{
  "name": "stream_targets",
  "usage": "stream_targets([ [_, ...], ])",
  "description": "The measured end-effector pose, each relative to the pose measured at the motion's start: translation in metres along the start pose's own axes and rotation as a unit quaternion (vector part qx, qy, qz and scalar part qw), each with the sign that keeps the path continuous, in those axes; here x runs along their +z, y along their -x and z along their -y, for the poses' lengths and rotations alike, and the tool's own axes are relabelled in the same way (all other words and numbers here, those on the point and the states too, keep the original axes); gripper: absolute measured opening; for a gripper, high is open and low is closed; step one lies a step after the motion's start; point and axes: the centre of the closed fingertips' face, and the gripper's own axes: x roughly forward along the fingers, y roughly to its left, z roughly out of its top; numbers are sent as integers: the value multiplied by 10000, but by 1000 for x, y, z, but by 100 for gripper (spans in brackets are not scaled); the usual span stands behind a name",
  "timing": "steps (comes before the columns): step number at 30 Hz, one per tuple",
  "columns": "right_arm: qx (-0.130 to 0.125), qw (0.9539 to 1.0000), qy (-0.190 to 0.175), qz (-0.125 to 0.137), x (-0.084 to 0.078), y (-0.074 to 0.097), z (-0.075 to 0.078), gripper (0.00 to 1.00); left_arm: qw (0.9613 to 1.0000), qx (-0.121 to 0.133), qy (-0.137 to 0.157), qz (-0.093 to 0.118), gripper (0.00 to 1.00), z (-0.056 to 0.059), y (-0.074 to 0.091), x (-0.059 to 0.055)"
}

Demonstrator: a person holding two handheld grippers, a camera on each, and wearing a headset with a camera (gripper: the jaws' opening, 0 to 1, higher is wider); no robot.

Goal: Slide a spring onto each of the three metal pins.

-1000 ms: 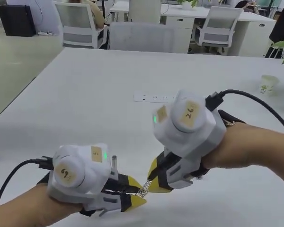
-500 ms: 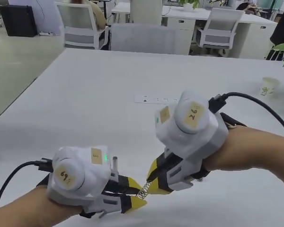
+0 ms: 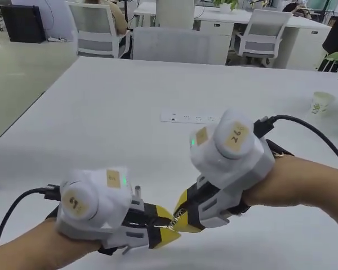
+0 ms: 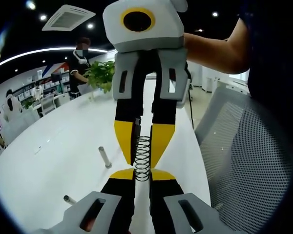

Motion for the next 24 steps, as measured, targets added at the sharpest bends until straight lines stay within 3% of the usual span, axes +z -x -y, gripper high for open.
stream_targets([
  [6,62,9999,-72,82,2,2,0,9,10000,6,16,88,2,0,0,4],
  [12,54,10000,-26,4,1,0,1,9,10000,9,37,61,3,-1,-2,2],
  [24,-63,9999,-43,-123,-7,5,10,9,9992,12,403,-3,21,-3,5,-6],
])
